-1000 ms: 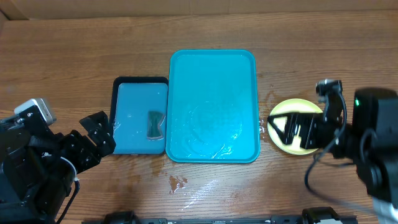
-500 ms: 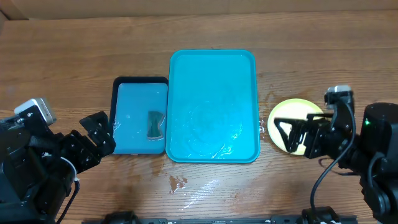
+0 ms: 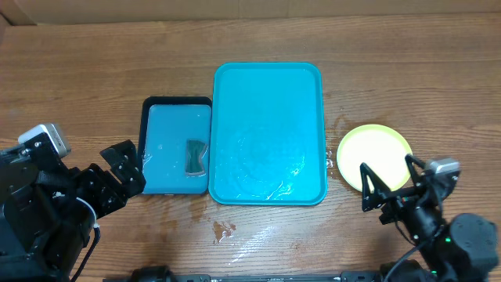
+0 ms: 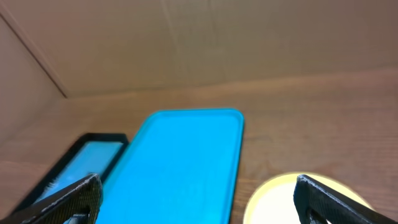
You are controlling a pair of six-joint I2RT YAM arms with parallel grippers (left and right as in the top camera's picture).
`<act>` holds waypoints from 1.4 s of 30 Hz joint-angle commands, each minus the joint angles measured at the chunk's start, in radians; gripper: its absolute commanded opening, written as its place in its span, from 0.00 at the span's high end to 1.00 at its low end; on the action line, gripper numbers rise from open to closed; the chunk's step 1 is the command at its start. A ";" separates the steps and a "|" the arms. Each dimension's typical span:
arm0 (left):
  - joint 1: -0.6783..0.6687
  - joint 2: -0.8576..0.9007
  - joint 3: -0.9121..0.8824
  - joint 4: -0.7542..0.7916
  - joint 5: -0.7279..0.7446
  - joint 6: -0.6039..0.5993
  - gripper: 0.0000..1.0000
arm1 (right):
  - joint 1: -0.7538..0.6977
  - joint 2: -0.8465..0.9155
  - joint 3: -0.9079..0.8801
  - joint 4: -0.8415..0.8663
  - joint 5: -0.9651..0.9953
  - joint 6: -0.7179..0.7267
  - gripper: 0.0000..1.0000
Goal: Clean dirty plates on tray and stack at the side
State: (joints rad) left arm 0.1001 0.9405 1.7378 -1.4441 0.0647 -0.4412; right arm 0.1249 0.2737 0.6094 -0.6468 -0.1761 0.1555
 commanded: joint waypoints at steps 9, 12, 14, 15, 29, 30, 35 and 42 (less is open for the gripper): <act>0.005 0.002 0.005 0.004 0.006 0.015 0.00 | 0.002 -0.249 -0.457 0.347 0.019 -0.007 0.00; 0.005 0.002 0.005 0.004 0.006 0.015 0.00 | 0.001 -0.271 -0.530 0.450 0.019 -0.007 0.01; 0.005 0.002 0.005 0.004 0.006 0.015 0.00 | 0.000 -0.271 -0.560 0.499 0.019 -0.007 0.00; 0.005 0.002 0.005 0.004 0.006 0.015 0.00 | 0.000 -0.271 -0.579 0.534 0.019 -0.007 0.00; 0.005 0.002 0.005 0.004 0.006 0.015 0.00 | 0.000 -0.271 -0.602 0.579 0.041 -0.007 0.01; 0.005 0.002 0.005 0.004 0.006 0.015 0.00 | 0.000 -0.271 -0.602 0.579 0.041 -0.007 0.00; 0.005 0.002 0.005 0.004 0.006 0.015 0.00 | 0.000 -0.271 -0.602 0.579 0.041 -0.007 0.00; 0.005 0.002 0.005 0.004 0.006 0.015 0.00 | 0.000 -0.271 -0.602 0.579 0.041 -0.007 0.00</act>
State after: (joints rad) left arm 0.1001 0.9405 1.7378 -1.4441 0.0647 -0.4412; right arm 0.1249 0.0147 0.0185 -0.0708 -0.1486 0.1528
